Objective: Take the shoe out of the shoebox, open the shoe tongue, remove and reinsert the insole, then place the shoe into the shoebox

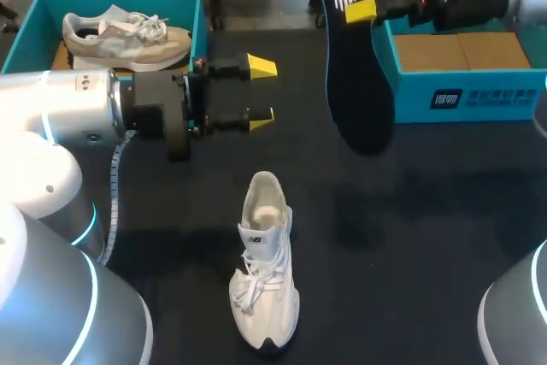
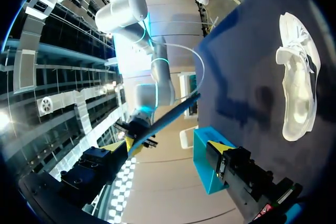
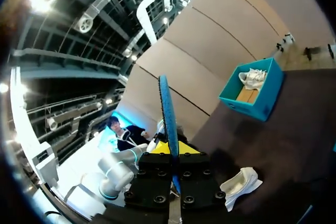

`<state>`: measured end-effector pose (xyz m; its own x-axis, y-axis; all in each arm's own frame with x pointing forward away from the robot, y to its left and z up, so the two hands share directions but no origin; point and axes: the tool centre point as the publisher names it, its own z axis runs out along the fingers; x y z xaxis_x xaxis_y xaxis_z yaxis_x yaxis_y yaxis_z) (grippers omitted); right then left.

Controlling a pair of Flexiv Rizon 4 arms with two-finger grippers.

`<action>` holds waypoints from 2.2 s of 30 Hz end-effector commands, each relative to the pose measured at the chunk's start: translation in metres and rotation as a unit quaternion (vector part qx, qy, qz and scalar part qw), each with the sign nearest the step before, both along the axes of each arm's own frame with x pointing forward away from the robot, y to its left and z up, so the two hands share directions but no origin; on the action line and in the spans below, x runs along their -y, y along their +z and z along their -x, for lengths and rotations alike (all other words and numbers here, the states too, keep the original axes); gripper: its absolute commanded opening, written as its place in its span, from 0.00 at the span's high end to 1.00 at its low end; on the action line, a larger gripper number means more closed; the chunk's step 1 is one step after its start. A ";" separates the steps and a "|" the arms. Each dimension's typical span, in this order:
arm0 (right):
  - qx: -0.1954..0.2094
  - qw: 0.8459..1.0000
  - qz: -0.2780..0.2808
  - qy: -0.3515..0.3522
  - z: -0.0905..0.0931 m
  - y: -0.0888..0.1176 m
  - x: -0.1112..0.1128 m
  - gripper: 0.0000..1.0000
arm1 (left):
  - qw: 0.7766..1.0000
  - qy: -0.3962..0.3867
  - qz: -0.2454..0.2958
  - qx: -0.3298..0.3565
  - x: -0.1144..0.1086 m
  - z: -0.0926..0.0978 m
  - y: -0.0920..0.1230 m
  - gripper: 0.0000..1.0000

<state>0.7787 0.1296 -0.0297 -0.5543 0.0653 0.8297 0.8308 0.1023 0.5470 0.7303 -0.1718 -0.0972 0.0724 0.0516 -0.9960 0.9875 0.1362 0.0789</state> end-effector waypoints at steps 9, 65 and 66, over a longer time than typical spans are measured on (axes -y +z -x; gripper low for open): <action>-0.101 0.994 0.030 0.031 -0.021 -0.016 -0.020 1.00 | 1.000 0.002 0.001 0.001 0.002 0.001 -0.001 0.00; -0.323 0.946 -0.021 -0.023 -0.031 -0.061 -0.069 1.00 | 1.000 0.011 -0.007 0.025 -0.006 -0.024 -0.018 0.00; -0.323 0.946 -0.021 -0.023 -0.031 -0.061 -0.069 1.00 | 1.000 0.011 -0.006 0.025 -0.004 -0.027 -0.020 0.00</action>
